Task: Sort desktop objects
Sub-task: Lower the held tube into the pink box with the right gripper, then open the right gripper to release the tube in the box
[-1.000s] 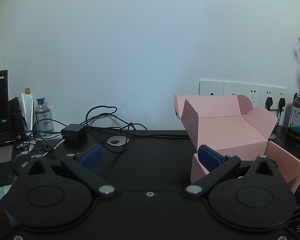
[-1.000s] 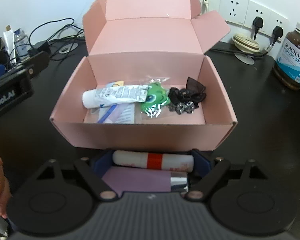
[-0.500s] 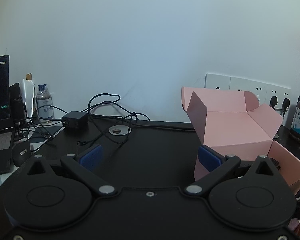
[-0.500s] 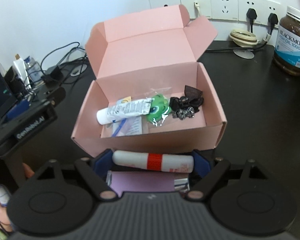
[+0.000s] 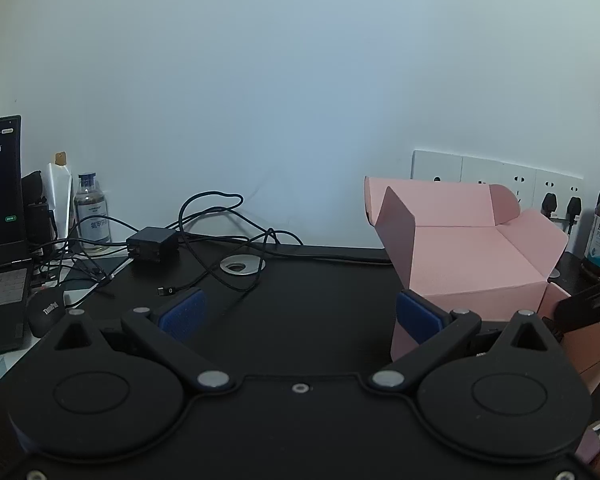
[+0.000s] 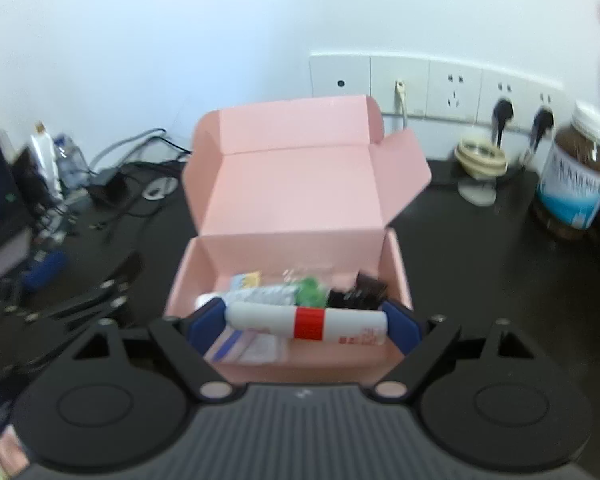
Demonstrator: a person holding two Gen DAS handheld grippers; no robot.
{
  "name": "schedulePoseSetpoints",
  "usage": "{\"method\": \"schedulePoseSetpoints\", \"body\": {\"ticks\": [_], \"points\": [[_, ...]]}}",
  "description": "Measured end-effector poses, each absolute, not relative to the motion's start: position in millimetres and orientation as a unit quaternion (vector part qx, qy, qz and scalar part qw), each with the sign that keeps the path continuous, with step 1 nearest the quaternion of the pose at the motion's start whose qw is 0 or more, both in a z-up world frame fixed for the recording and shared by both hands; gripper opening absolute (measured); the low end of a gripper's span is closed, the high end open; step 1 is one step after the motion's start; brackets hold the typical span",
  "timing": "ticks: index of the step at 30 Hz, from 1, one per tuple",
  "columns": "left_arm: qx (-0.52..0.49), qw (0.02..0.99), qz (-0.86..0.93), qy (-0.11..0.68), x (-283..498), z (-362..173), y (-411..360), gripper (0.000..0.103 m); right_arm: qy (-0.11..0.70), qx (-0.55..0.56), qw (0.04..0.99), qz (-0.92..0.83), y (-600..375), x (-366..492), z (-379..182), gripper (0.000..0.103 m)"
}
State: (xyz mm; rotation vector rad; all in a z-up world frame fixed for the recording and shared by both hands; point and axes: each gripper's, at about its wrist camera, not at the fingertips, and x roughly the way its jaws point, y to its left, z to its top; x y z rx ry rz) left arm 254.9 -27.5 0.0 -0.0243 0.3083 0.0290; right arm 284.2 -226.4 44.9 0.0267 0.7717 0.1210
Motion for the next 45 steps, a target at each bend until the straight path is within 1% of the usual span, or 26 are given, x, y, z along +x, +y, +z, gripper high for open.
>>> {"method": "schedulePoseSetpoints", "body": {"ticks": [6, 13, 17, 25, 32, 36, 39, 42, 45], "points": [[-0.016, 0.987, 0.018, 0.158, 256.3, 0.2, -26.5, 0.103, 0.421, -0.020, 0.903, 0.082, -220.7, 316.8, 19.2, 0.085], [-0.010, 0.987, 0.014, 0.160, 255.8, -0.5, -29.7, 0.103, 0.460, -0.027, 0.882, 0.100, -219.6, 322.7, -1.7, 0.085], [-0.012, 0.987, 0.018, 0.157, 255.8, -0.3, -28.2, 0.103, 0.476, -0.020, 0.872, 0.109, -220.5, 327.1, -2.9, 0.085], [-0.026, 0.984, 0.025, 0.177, 261.9, -2.6, -24.0, 0.103, 0.506, -0.023, 0.854, 0.124, -215.9, 338.0, -2.6, 0.085], [-0.028, 0.984, 0.026, 0.175, 260.8, -1.3, -22.4, 0.103, 0.511, -0.021, 0.851, 0.121, -212.9, 341.3, -3.2, 0.085], [-0.024, 0.984, 0.026, 0.173, 260.4, -1.2, -23.6, 0.103, 0.511, -0.024, 0.851, 0.115, -210.2, 342.0, -4.4, 0.092], [-0.024, 0.985, 0.028, 0.170, 259.9, -0.5, -23.5, 0.103, 0.511, -0.017, 0.852, 0.108, -210.8, 343.3, -3.0, 0.092], [-0.026, 0.985, 0.028, 0.171, 260.5, -0.4, -22.6, 0.103, 0.494, -0.009, 0.862, 0.113, -213.1, 340.0, 3.1, 0.093], [-0.027, 0.984, 0.027, 0.172, 260.6, -0.6, -22.6, 0.103, 0.462, -0.010, 0.878, 0.124, -216.4, 331.3, 11.8, 0.101]]}}
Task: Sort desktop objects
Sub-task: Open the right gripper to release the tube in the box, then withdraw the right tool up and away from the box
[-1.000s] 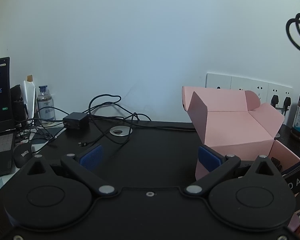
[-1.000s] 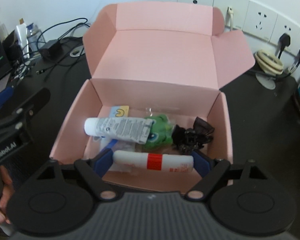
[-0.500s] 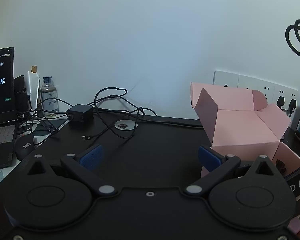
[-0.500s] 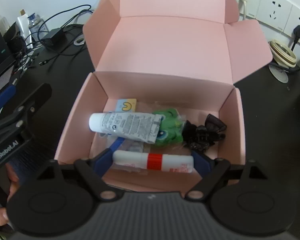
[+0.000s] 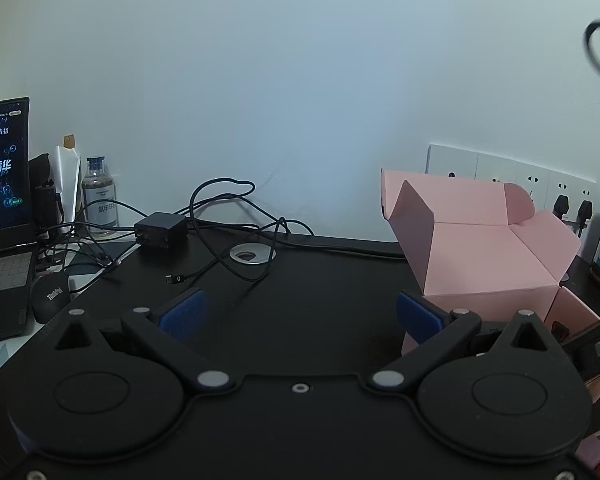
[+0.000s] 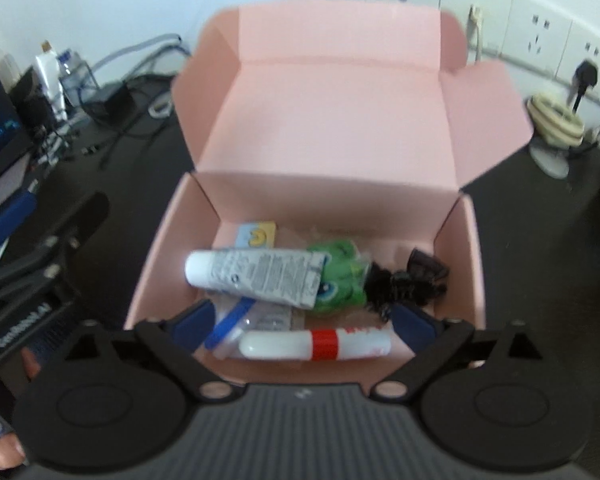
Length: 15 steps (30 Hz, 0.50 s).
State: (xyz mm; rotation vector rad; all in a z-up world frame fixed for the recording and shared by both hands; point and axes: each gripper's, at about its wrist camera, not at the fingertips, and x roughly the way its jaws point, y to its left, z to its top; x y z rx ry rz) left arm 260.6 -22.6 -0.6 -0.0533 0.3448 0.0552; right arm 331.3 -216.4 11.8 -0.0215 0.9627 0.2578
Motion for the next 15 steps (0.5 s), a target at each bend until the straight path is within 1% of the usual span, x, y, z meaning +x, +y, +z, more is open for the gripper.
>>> {"method": "schedulePoseSetpoints", "body": {"ticks": [8, 13, 15], "points": [[-0.009, 0.986, 0.018, 0.167, 259.3, -2.2, -28.5, 0.103, 0.358, 0.014, 0.915, 0.187, -247.3, 293.2, 17.7, 0.102], [0.026, 0.986, 0.010, 0.167, 260.0, -4.9, -36.5, 0.103, 0.257, 0.067, 0.940, 0.216, -278.8, 259.2, -0.2, 0.102], [0.030, 0.985, 0.006, 0.168, 260.1, -6.7, -39.1, 0.103, 0.228, 0.083, 0.944, 0.222, -288.5, 248.3, -7.2, 0.102]]}}
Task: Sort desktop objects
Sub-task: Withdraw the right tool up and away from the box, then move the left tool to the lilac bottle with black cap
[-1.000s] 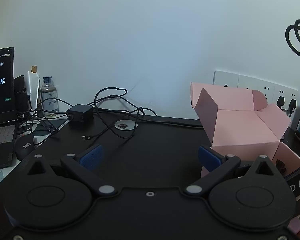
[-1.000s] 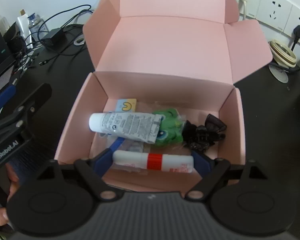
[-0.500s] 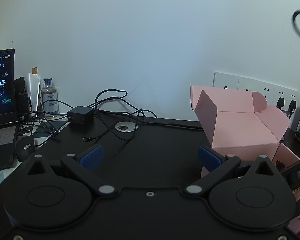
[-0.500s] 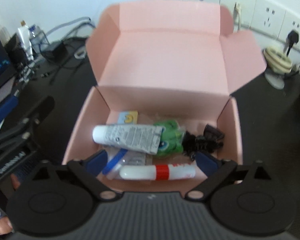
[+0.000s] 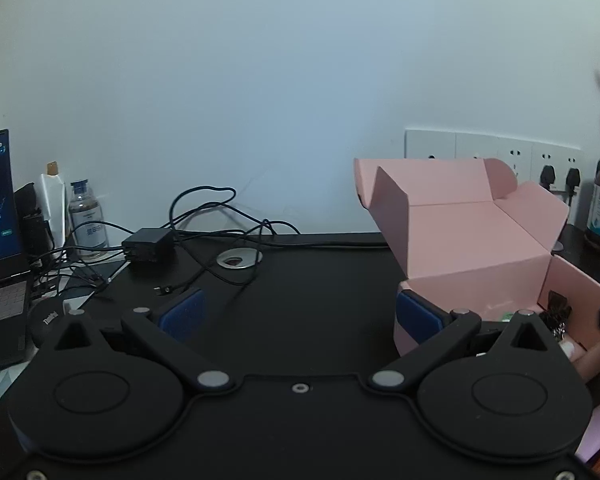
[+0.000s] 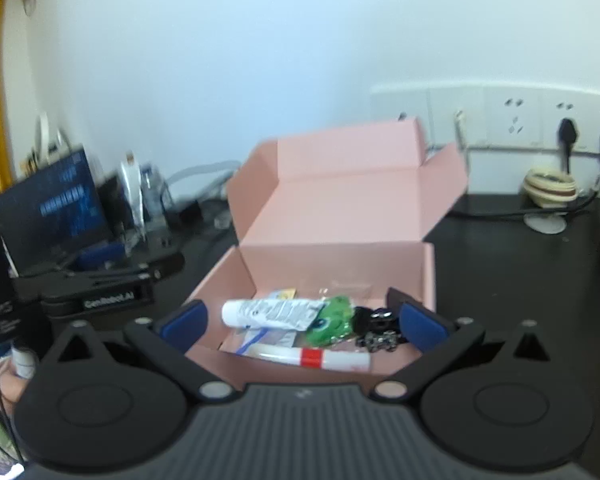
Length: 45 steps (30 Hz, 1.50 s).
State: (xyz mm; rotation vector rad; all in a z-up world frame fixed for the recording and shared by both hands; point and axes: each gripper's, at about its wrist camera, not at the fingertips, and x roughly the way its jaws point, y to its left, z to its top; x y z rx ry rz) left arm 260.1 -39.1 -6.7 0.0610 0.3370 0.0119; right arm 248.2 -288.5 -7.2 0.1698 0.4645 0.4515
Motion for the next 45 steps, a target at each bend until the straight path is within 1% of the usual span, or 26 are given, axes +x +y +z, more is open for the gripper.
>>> {"method": "schedulePoseSetpoints", "body": {"ticks": [4, 12, 17, 22, 29, 34, 37, 42, 44, 45], "points": [[0.047, 0.986, 0.004, 0.161, 259.2, -7.7, -45.3, 0.103, 0.188, 0.121, 0.942, 0.251, -304.2, 232.8, -17.4, 0.102], [0.061, 0.987, -0.056, 0.138, 249.3, -9.4, -52.1, 0.103, 0.113, 0.209, 0.938, 0.252, -336.3, 215.7, -33.3, 0.102], [0.079, 0.987, -0.069, 0.123, 241.7, -10.6, -59.4, 0.103, 0.123, 0.259, 0.924, 0.252, -351.1, 223.5, -37.8, 0.102], [0.116, 0.987, -0.056, 0.092, 224.3, -11.2, -71.4, 0.103, 0.129, 0.271, 0.920, 0.251, -353.0, 226.6, -38.8, 0.102], [0.158, 0.975, -0.107, 0.117, 179.2, -16.0, -98.5, 0.103, 0.122, 0.307, 0.914, 0.236, -369.4, 224.5, -44.6, 0.102], [0.131, 0.964, -0.139, 0.187, 164.4, -13.8, -121.8, 0.102, 0.127, 0.313, 0.910, 0.240, -371.0, 226.4, -46.9, 0.102], [0.127, 0.958, -0.151, 0.210, 165.9, -14.2, -137.3, 0.097, 0.127, 0.317, 0.908, 0.242, -372.7, 226.2, -48.1, 0.102], [0.129, 0.954, -0.132, 0.237, 175.3, -16.8, -155.4, 0.096, 0.125, 0.320, 0.907, 0.244, -374.6, 225.1, -49.4, 0.102], [0.125, 0.951, -0.123, 0.255, 180.5, -19.5, -159.4, 0.093, 0.123, 0.321, 0.906, 0.246, -375.2, 224.5, -49.8, 0.102], [0.122, 0.949, -0.122, 0.266, 182.7, -21.2, -160.7, 0.090, 0.124, 0.322, 0.905, 0.248, -375.6, 224.9, -50.1, 0.102]]}}
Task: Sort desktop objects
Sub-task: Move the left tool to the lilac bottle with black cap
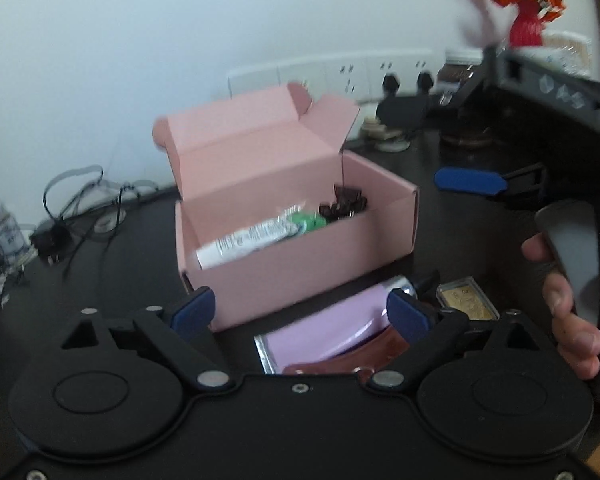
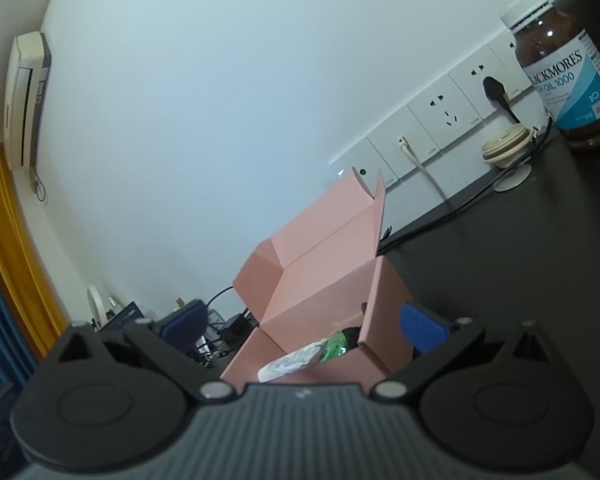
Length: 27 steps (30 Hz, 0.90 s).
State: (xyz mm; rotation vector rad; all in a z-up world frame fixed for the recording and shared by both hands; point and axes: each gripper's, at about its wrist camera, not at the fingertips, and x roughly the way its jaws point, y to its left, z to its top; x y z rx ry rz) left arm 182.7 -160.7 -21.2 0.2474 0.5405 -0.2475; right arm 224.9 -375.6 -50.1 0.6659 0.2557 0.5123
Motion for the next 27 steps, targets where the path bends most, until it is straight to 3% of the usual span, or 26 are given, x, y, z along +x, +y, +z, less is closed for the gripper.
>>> {"method": "schedulePoseSetpoints", "body": {"ticks": [10, 16, 27], "points": [[0.080, 0.943, -0.103, 0.307, 201.0, -21.2, -174.2, 0.089, 0.128, 0.324, 0.901, 0.259, -376.5, 226.6, -50.5, 0.102], [0.106, 0.939, -0.114, 0.306, 199.3, -26.8, -187.1, 0.090, 0.140, 0.343, 0.893, 0.257, -381.2, 230.8, -53.8, 0.102], [0.079, 0.935, -0.089, 0.333, 216.5, -34.4, -164.7, 0.090, 0.148, 0.346, 0.891, 0.255, -380.9, 232.6, -54.3, 0.102]]}}
